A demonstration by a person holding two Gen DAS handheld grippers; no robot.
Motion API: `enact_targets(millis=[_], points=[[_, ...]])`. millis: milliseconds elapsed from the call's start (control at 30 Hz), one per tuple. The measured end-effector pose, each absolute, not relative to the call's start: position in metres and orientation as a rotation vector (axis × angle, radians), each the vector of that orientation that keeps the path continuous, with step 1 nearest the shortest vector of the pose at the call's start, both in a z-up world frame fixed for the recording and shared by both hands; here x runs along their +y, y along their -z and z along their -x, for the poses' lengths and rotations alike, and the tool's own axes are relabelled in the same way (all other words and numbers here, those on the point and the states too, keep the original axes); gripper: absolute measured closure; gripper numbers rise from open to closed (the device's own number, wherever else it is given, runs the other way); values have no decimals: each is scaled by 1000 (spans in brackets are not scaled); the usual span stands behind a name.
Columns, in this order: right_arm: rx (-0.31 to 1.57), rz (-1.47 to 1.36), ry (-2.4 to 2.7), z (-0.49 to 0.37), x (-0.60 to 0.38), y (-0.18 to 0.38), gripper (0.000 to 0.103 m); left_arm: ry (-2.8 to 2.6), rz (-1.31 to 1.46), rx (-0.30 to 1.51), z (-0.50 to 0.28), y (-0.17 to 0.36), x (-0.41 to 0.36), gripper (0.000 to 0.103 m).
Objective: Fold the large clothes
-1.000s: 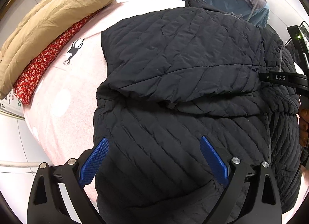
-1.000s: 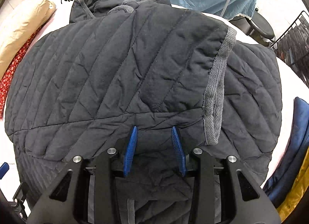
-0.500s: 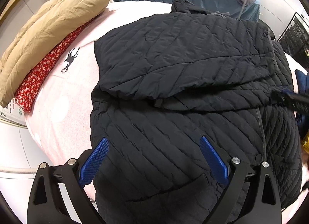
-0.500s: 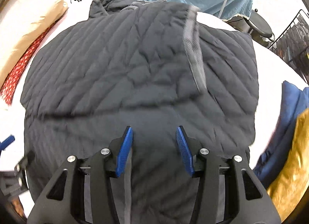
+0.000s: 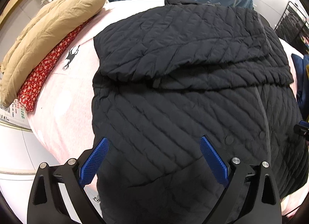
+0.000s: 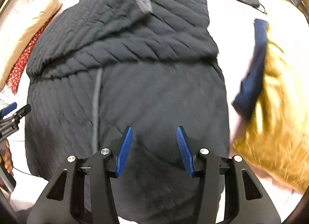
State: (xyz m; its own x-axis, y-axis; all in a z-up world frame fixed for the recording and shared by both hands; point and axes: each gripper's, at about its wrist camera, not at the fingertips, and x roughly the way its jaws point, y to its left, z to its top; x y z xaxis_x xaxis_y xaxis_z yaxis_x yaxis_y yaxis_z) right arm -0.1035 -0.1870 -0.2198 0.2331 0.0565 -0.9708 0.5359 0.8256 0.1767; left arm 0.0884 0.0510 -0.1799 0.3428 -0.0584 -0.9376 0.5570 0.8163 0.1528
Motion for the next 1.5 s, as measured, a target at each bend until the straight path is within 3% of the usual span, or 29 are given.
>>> enact_targets(millis=[267, 467, 600, 1267, 1433, 1500], points=[[1326, -590, 388, 157, -199, 228, 55, 347, -393, 1258, -94, 199, 145, 12], [1317, -600, 405, 176, -204, 227, 55, 411, -294, 1322, -86, 202, 185, 22], [1321, -592, 412, 177, -208, 226, 55, 476, -210, 1356, -86, 202, 187, 28], [1335, -1006, 343, 233, -215, 275, 55, 575, -234, 1522, -65, 254, 185, 30], [1327, -1042, 343, 238, -212, 280, 50, 590, -193, 1552, -71, 254, 189, 49], [1326, -1044, 338, 239, -213, 280, 49, 593, -177, 1564, -73, 255, 193, 64]])
